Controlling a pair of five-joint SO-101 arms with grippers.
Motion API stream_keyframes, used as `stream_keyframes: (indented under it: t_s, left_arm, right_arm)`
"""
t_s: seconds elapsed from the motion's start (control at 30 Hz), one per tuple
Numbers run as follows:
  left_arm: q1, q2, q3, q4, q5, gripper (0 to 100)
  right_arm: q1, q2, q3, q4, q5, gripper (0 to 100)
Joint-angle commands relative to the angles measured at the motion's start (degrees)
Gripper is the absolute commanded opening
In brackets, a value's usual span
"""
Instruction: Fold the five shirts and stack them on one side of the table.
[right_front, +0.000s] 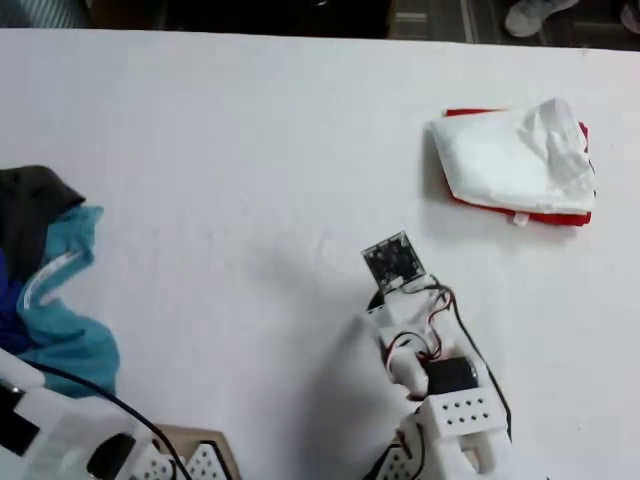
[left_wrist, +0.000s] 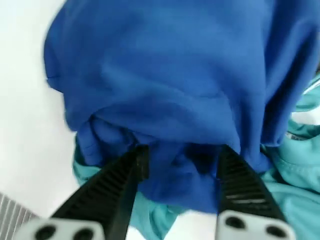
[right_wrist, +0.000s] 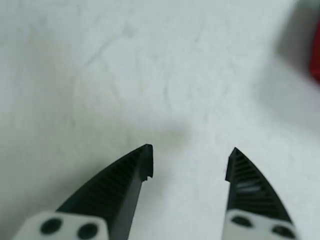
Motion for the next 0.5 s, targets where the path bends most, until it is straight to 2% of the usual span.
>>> stream_keyframes:
  t_s: [0.0, 0.27, 0.33, 0.4, 0.47]
  left_arm:
    - [-0.62, 2.99, -0.13, -4.57, 0.00, 23]
    - [-0.44, 13.89, -2.07, -6.24, 0.00, 22]
    - [-0.62, 14.77, -3.03, -4.66, 0.00, 14]
    - [-0.62, 14.77, -4.26, -2.55, 0.09, 0]
    - [-0.35, 14.77, -5.93, -0.18, 0.09, 4]
  right_arm:
    - [-0.48, -0.84, -0.26, -1.19, 0.00, 24.1]
    - [-0.48, -0.84, -0.26, -1.19, 0.00, 24.1]
    - [-0.48, -0.84, -0.26, -1.19, 0.00, 24.1]
    - [-0.48, -0.84, -0.26, -1.19, 0.00, 24.1]
    - [-0.48, -0.84, -0.26, -1.19, 0.00, 24.1]
